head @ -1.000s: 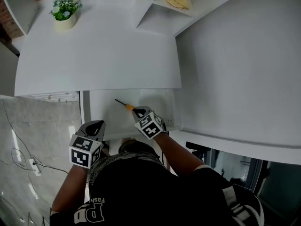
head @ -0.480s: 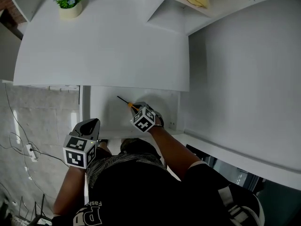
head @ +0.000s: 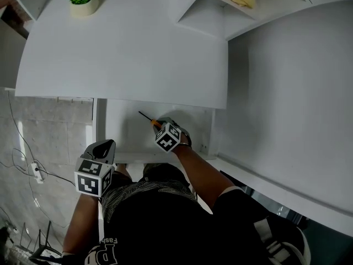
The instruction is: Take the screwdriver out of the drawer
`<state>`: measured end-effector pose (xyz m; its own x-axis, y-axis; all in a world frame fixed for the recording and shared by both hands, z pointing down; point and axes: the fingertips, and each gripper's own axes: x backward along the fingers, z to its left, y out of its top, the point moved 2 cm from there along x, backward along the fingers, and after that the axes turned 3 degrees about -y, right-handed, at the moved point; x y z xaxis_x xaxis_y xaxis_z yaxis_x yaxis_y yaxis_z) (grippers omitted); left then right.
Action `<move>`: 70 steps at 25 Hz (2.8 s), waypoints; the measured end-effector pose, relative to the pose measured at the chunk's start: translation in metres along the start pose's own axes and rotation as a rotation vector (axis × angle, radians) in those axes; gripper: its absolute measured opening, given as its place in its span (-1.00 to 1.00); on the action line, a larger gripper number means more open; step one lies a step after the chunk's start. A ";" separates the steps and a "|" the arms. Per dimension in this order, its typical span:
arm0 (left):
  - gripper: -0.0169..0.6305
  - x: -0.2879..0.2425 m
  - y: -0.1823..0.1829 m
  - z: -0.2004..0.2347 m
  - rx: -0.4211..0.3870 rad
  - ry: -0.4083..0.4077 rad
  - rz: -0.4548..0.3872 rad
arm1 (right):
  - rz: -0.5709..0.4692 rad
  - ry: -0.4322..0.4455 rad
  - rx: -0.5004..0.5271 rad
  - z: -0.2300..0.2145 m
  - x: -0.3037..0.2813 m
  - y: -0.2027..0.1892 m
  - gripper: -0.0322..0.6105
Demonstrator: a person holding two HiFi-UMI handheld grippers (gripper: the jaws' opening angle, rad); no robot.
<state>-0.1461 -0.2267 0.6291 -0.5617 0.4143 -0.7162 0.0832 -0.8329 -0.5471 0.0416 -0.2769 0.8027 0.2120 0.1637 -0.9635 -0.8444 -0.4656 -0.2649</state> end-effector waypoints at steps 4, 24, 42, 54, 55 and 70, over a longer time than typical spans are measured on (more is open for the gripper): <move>-0.90 -0.003 -0.004 -0.003 -0.002 -0.005 0.030 | -0.001 0.016 -0.015 0.000 -0.004 0.000 -0.71; -0.90 0.011 -0.004 -0.007 0.022 -0.002 -0.001 | 0.077 0.001 0.027 -0.003 -0.024 0.005 -0.60; -0.90 0.043 -0.003 -0.005 -0.027 -0.012 -0.039 | 0.090 0.043 -0.188 -0.004 -0.020 0.000 -0.66; -0.90 0.029 0.014 -0.019 -0.119 -0.120 -0.044 | -0.118 0.093 -0.498 0.002 0.038 0.000 -0.67; -0.90 0.028 0.015 -0.019 -0.130 -0.127 -0.039 | -0.140 0.093 -0.515 0.000 0.046 0.001 -0.67; -0.90 0.011 0.050 -0.040 -0.212 -0.182 -0.042 | -0.459 0.139 -0.936 -0.049 0.129 0.017 -0.67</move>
<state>-0.1146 -0.2495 0.5764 -0.7056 0.3583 -0.6114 0.2158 -0.7132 -0.6669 0.0787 -0.3059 0.6725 0.5196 0.4214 -0.7433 0.0363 -0.8800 -0.4735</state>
